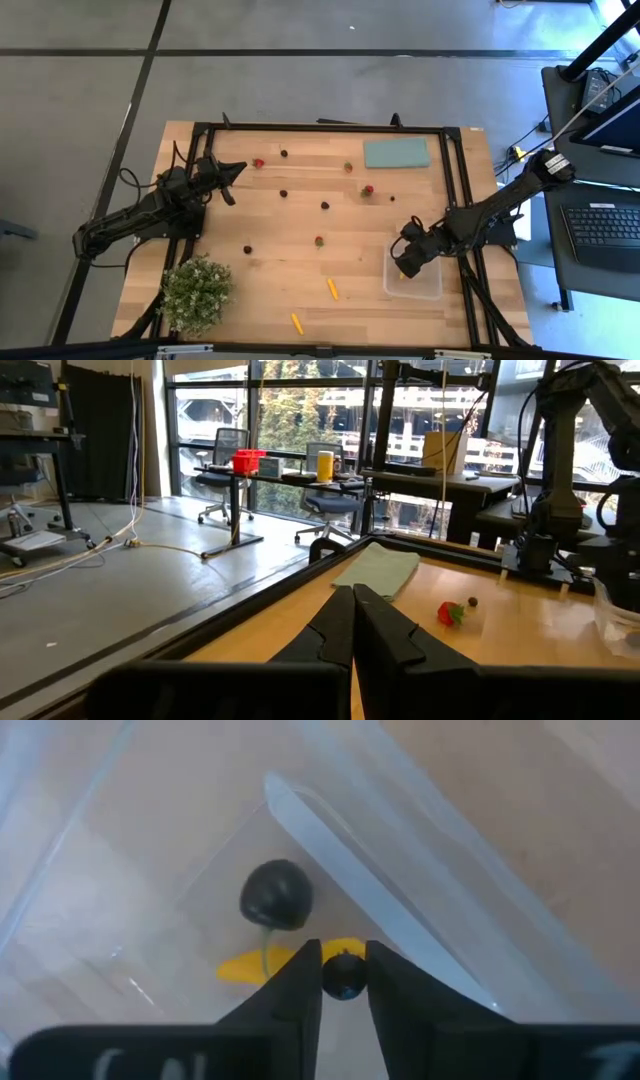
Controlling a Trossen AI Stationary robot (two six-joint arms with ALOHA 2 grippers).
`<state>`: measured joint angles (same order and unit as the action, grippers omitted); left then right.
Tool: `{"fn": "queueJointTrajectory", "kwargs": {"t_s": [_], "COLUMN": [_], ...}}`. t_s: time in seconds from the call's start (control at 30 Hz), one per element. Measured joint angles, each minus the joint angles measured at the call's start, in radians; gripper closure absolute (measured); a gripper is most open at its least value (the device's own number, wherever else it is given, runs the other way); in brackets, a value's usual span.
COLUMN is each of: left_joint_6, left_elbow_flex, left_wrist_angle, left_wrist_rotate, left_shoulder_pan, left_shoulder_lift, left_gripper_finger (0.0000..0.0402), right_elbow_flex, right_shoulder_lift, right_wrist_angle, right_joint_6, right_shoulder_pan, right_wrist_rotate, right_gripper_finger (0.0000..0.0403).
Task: Pick and placing Produce into tupperware
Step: Put the top blueberry into the container, then put the blueberry into the container
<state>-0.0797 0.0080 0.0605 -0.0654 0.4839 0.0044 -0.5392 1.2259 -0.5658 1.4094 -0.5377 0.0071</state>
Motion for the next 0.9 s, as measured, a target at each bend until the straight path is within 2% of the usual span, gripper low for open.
{"fn": "queueJointTrajectory", "kwargs": {"t_s": [0.37,0.63,0.9], "left_joint_6": [-0.046,-0.049,-0.049], "left_elbow_flex": [0.000,0.000,0.000], "left_wrist_angle": [0.000,0.000,0.000], "left_wrist_rotate": [0.000,0.000,0.000], "left_shoulder_pan": [0.000,0.000,0.000], "left_shoulder_lift": [0.000,0.000,0.000], "left_gripper_finger": [0.0401,0.0401,0.0401], "right_elbow_flex": [0.000,-0.006,-0.174], "right_shoulder_lift": [0.000,0.000,0.000], "right_wrist_angle": [0.047,0.055,-0.010], "right_joint_6": [-0.004,-0.005,-0.126], "right_shoulder_pan": [0.000,0.000,0.014], "right_wrist_rotate": [-0.002,-0.007,-0.009], "right_gripper_finger": [0.0310,0.0272,0.0268]}}
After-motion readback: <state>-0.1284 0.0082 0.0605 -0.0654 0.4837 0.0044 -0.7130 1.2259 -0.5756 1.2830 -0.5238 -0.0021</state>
